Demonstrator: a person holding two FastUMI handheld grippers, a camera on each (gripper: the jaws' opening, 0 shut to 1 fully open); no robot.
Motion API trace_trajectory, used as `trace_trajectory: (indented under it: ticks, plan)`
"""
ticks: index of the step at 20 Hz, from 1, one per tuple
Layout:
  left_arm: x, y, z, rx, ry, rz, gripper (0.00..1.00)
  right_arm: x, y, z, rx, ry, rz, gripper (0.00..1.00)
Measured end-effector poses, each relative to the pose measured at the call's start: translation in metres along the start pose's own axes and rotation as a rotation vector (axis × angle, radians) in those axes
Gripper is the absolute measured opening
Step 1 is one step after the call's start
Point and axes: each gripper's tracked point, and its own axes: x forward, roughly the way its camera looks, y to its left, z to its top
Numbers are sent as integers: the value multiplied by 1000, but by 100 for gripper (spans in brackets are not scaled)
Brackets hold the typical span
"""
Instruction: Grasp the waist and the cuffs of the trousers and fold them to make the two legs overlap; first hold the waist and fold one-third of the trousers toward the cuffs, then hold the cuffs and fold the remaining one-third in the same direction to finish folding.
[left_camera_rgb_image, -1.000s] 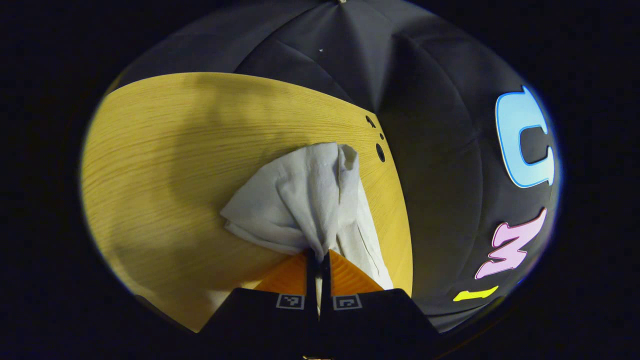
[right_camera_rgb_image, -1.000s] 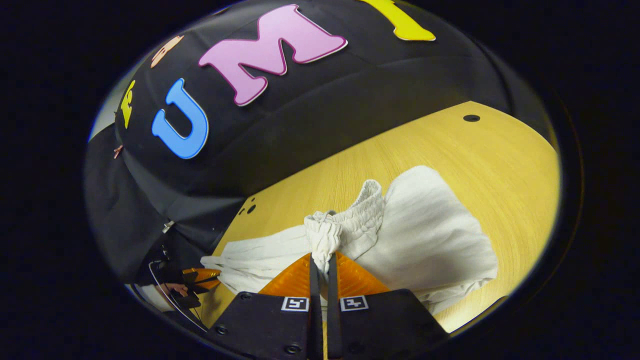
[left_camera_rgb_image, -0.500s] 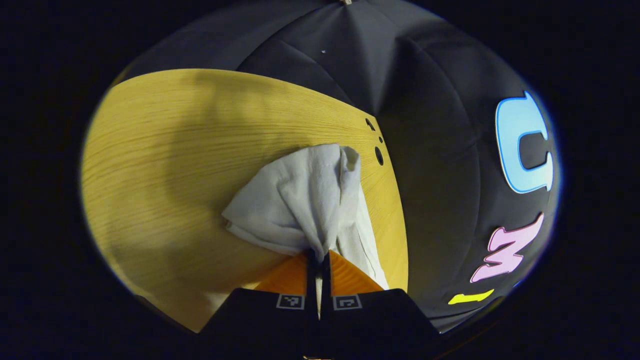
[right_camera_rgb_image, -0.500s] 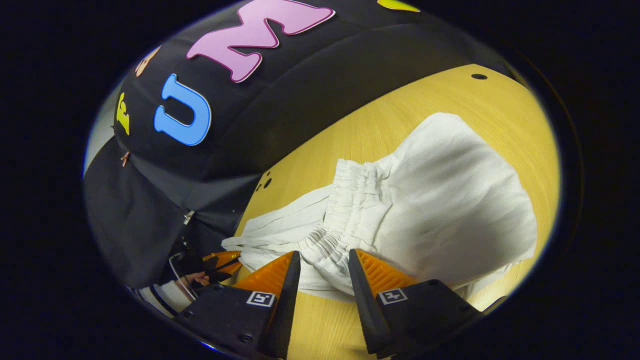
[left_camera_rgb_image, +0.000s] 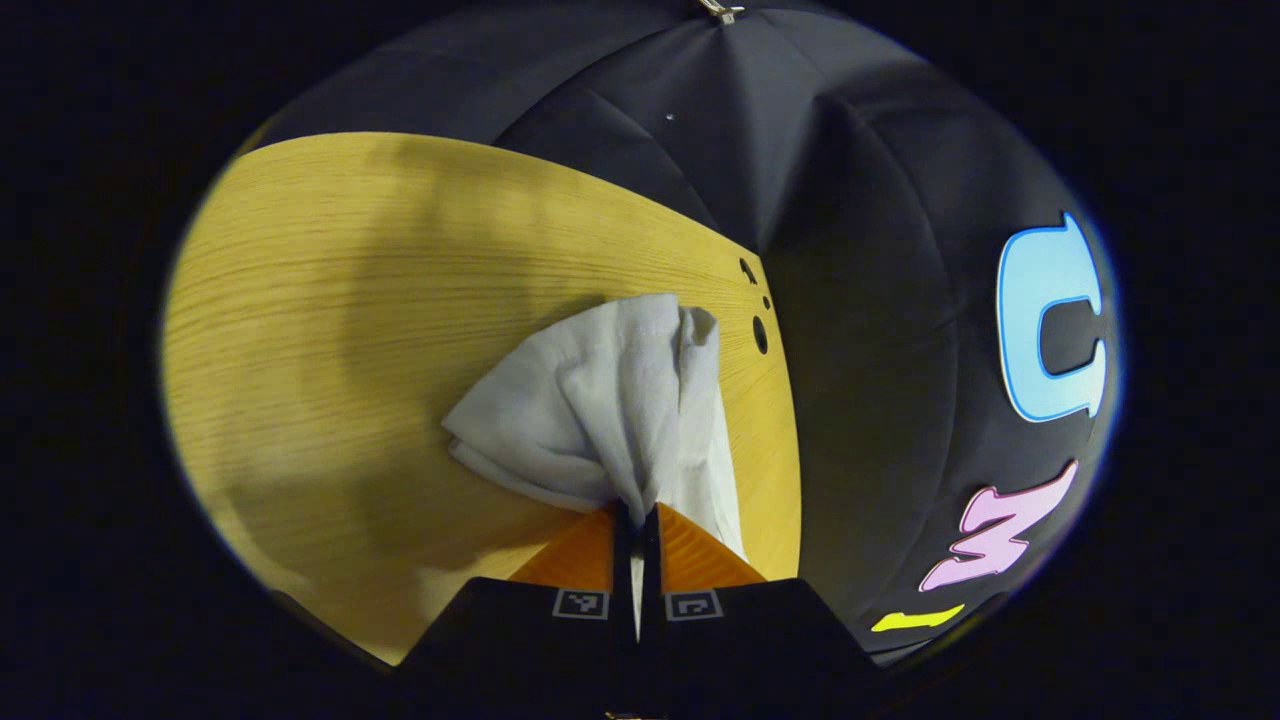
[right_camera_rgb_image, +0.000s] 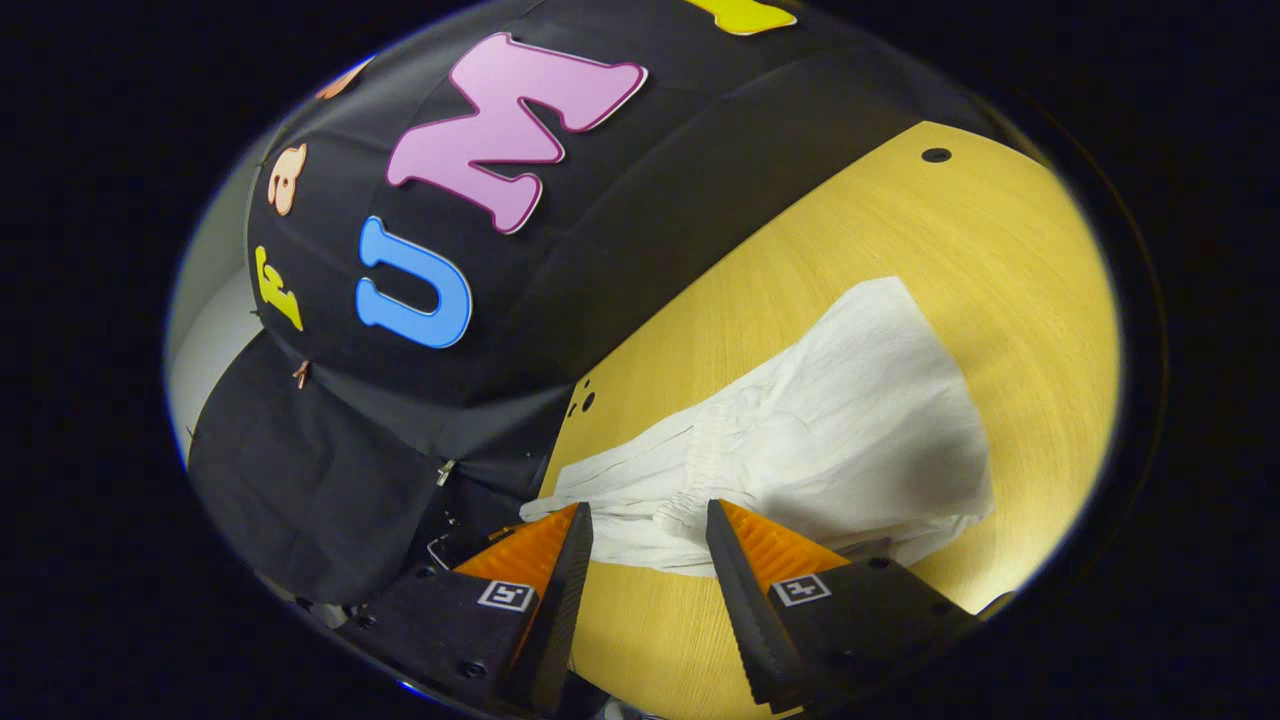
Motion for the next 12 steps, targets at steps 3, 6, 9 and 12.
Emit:
trace_trajectory:
  ticks: [3, 6, 9, 12]
  plan:
    - [-3, -19, 6, -35, -27, -34, 6, -22, -19, 15, 34, -34, -32, 71]
    - [-7, -48, 4, 7, -59, -99, 6, -37, -29, 30, 56, -71, -49, 71]
    - [-20, -101, -1, 121, -108, -245, 6, -53, -42, 37, 74, -89, -67, 71]
    - [-27, -141, -22, 247, -96, -296, 6, -63, -53, 47, 88, -95, -86, 71]
